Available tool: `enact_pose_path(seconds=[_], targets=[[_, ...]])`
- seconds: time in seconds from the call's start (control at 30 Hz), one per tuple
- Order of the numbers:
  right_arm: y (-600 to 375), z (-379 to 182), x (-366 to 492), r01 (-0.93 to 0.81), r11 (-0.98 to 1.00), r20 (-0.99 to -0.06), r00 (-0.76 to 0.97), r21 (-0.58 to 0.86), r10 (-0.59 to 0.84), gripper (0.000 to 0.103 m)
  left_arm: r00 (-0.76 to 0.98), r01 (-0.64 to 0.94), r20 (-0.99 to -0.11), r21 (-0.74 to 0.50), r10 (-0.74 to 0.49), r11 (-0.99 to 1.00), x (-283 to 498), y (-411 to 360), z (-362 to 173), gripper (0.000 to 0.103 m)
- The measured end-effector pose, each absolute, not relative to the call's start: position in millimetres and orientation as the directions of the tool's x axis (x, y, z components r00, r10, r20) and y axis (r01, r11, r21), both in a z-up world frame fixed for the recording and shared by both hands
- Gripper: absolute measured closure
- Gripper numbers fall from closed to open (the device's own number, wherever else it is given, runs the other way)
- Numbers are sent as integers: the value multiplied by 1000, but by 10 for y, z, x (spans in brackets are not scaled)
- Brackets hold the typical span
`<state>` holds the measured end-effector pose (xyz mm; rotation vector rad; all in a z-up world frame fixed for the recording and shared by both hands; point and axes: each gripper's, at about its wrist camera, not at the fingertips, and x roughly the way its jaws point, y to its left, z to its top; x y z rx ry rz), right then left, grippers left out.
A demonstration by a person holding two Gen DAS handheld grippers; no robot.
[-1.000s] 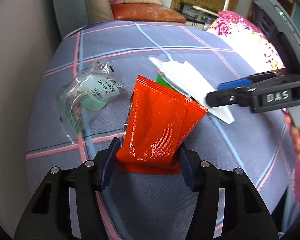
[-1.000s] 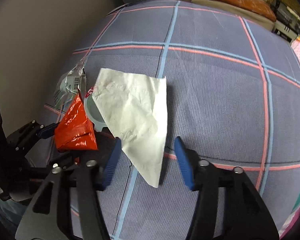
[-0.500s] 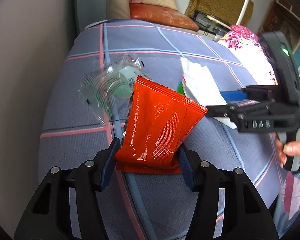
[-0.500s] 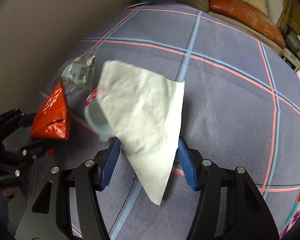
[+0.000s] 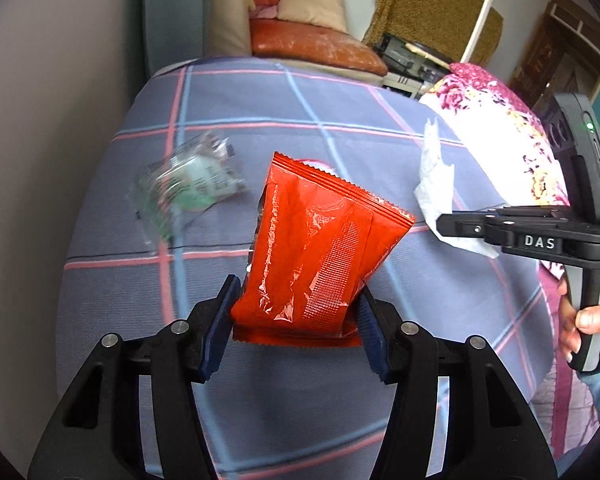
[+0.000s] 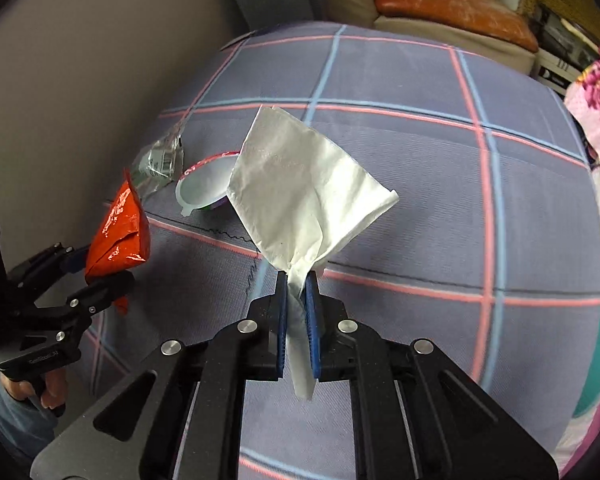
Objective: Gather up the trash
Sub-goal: 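Carry the tissue and red packet over the bin and open both tools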
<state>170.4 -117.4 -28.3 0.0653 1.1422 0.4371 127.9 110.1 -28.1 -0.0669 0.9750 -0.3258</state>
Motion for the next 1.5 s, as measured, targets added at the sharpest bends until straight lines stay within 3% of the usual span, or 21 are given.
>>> enact_pose_path(seconds=[0.8,1.5], targets=[[-3558,110,860,36,939,-791,551,342,267,94,445,487,-808,-145,-387,861,1258,-1158,96,46],[-4759,-89,740,198,911,-803,562,363,198,91,315,624,-852,-146,-418,768,1425,-2769,-168,46]])
